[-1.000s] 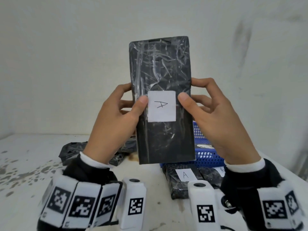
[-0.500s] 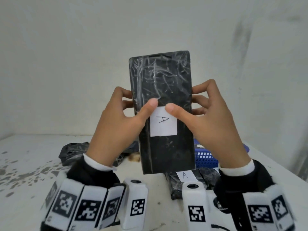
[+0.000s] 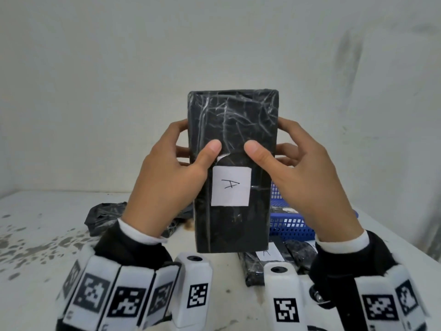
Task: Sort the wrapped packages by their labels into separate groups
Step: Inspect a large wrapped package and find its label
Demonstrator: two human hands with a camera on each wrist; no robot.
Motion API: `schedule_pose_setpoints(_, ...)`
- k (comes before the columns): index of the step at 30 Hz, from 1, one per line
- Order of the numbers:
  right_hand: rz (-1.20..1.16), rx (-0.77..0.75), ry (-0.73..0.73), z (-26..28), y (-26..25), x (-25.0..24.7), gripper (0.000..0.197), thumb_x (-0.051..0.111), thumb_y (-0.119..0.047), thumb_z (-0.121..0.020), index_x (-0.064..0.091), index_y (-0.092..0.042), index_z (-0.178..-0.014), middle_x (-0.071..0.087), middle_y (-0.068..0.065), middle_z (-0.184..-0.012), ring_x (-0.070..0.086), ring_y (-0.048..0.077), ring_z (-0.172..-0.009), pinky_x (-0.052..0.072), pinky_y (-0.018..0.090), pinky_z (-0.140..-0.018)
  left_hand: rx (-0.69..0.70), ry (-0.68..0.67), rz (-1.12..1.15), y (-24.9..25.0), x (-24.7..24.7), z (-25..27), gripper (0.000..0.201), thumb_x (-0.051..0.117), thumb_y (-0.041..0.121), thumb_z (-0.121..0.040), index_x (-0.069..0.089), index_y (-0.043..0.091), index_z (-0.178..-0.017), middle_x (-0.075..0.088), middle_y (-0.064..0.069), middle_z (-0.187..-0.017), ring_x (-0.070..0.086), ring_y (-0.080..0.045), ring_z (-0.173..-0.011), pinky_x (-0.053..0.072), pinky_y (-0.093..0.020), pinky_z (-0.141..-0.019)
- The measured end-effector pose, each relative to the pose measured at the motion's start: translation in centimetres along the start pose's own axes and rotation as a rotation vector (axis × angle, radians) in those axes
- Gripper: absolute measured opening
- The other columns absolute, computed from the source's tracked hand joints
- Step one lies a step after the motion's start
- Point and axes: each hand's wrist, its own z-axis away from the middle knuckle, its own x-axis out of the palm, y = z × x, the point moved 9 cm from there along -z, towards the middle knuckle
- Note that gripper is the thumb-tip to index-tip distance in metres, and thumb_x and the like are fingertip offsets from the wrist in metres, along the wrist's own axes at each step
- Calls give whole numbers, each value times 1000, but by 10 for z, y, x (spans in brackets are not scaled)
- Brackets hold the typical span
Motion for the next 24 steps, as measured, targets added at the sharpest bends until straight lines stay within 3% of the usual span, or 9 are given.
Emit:
schedule_pose_setpoints(3, -5, 18, 1, 1, 1, -1, 54, 71, -57, -79, 52, -41, -127, 74, -10, -101, 72, 2, -72, 56, 13, -65, -17, 1, 22, -3, 0, 0, 42, 61, 54, -83, 50, 39, -120, 69, 11, -99, 68, -8, -85, 57, -35, -77)
schedule_pose_setpoints(6, -17, 43, -11, 1, 5, 0, 59, 77, -55, -74, 50, -40, -124, 76, -9, -93, 74, 6, -73, 62, 34, -77, -11, 1, -4, -3, 0, 0, 44, 61, 56, -81, 51, 37, -120, 66, 16, -104, 66, -9, -93, 52, -28, -75)
schedule_pose_setpoints(7, -25, 45, -22, 1, 5, 2, 63, 78, -55, -73, 48, -41, -127, 76, -9, -93, 75, 7, -78, 63, 38, -75, -10, 7, -9, -3, -1, 0, 46, 62, 57, -80, 52, 36, -119, 65, 17, -104, 67, -9, -92, 51, -28, -75)
schedule_pose_setpoints(11, -78, 24, -68, 3, 1, 8, 65, 77, -48, -77, 47, -44, -135, 72, -13, -103, 71, 3, -94, 63, 32, -58, 4, 6, -26, -2, -2, -1, 46, 64, 56, -79, 50, 38, -119, 65, 18, -105, 69, -11, -88, 53, -33, -80)
schedule_pose_setpoints(16, -143, 52, -89, 3, 2, 8, 58, 74, -45, -80, 48, -43, -132, 74, -2, -98, 75, 8, -84, 62, 32, -56, 3, -19, -11, 0, 1, 0, 49, 62, 58, -80, 49, 41, -123, 60, 23, -99, 68, -6, -86, 45, -15, -68)
schedule_pose_setpoints(21, -216, 84, -108, 2, 5, 10, 56, 73, -50, -74, 51, -42, -125, 74, 5, -102, 76, 14, -84, 62, 35, -58, -10, -24, 12, 1, 0, 1, 51, 57, 63, -78, 50, 39, -123, 68, 15, -107, 68, 0, -80, 43, -14, -63)
schedule_pose_setpoints(24, -231, 94, -120, 2, 5, 12, 59, 71, -57, -70, 52, -43, -124, 75, 4, -102, 76, 16, -83, 63, 38, -64, -7, -45, 33, 2, 0, 1, 56, 56, 63, -77, 48, 44, -129, 69, 15, -106, 67, 2, -88, 45, -14, -68)
